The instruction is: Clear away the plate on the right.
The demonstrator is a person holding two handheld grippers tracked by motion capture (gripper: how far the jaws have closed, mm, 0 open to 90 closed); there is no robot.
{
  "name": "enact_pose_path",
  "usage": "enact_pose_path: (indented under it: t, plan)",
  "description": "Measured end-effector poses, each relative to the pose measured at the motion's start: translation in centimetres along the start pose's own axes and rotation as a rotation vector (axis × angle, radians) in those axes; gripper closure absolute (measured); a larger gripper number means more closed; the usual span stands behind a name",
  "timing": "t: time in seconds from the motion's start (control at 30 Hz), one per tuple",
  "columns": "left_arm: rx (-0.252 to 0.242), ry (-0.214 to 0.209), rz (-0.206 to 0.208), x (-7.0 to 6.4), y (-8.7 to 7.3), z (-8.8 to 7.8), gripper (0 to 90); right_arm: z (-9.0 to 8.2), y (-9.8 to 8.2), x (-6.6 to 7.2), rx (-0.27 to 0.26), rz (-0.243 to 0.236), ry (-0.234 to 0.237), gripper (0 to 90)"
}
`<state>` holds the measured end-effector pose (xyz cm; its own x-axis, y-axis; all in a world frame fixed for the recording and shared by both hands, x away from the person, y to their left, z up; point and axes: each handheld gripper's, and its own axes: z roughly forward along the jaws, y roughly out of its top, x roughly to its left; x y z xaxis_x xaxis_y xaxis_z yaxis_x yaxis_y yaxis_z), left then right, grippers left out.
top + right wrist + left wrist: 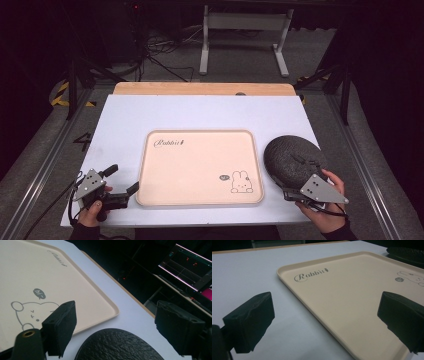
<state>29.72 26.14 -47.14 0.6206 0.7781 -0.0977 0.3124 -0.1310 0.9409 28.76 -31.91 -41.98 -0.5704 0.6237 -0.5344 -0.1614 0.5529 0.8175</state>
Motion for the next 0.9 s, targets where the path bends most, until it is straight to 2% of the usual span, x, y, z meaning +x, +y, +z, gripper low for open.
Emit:
enact_pose_path:
  t: [0.07, 0.3, 0.33, 0.4, 0.43, 0.5, 0.57, 0.67, 0.7, 0.73, 0.8, 0.9]
  plan:
    - [0.001, 0.002, 0.000, 0.0, 0.0, 0.0, 1.6, -0.1, 0.0, -0.1, 0.003, -0.010, -0.005, 18.8]
    - [-0.001, 0.020, 0.004, -0.1, 0.0, 0.0, 1.6, -0.5, -0.2, -0.3, 0.041, -0.119, -0.011, 24.8]
    - [-0.003, 0.019, 0.001, -0.1, 0.0, -0.1, 1.6, -0.6, -0.3, -0.2, 0.060, -0.175, -0.024, 25.8]
    - [-0.003, 0.016, 0.003, -0.1, 0.0, -0.1, 1.6, -0.8, -0.4, 0.0, 0.083, -0.225, -0.034, 26.5]
    - [-0.003, 0.016, 0.003, -0.1, 0.0, -0.1, 1.6, -0.8, -0.4, 0.0, 0.083, -0.225, -0.034, 26.5]
    - [-0.003, 0.013, 0.003, 0.0, 0.0, -0.1, 1.6, -0.8, -0.6, 0.2, 0.116, -0.281, -0.038, 26.4]
    - [-0.007, 0.016, 0.000, -0.1, 0.0, -0.1, 1.6, -0.8, -0.7, 0.4, 0.141, -0.308, -0.041, 26.4]
    - [-0.007, 0.014, 0.000, -0.1, 0.0, -0.1, 1.6, -0.9, -1.0, 0.9, 0.194, -0.386, -0.064, 24.2]
    - [-0.007, 0.014, 0.000, -0.1, 0.0, -0.1, 1.6, -0.9, -1.0, 0.9, 0.194, -0.386, -0.064, 24.2]
    - [-0.008, 0.013, 0.001, 0.0, -0.1, -0.1, 1.6, -0.9, -1.0, 1.1, 0.207, -0.408, -0.069, 23.8]
    - [-0.009, 0.012, 0.001, 0.0, -0.1, -0.1, 1.6, -0.9, -1.1, 1.3, 0.225, -0.461, -0.056, 24.7]
    - [-0.009, 0.012, -0.001, -0.1, -0.1, -0.1, 1.6, -0.9, -1.3, 1.9, 0.246, -0.492, -0.021, 28.9]
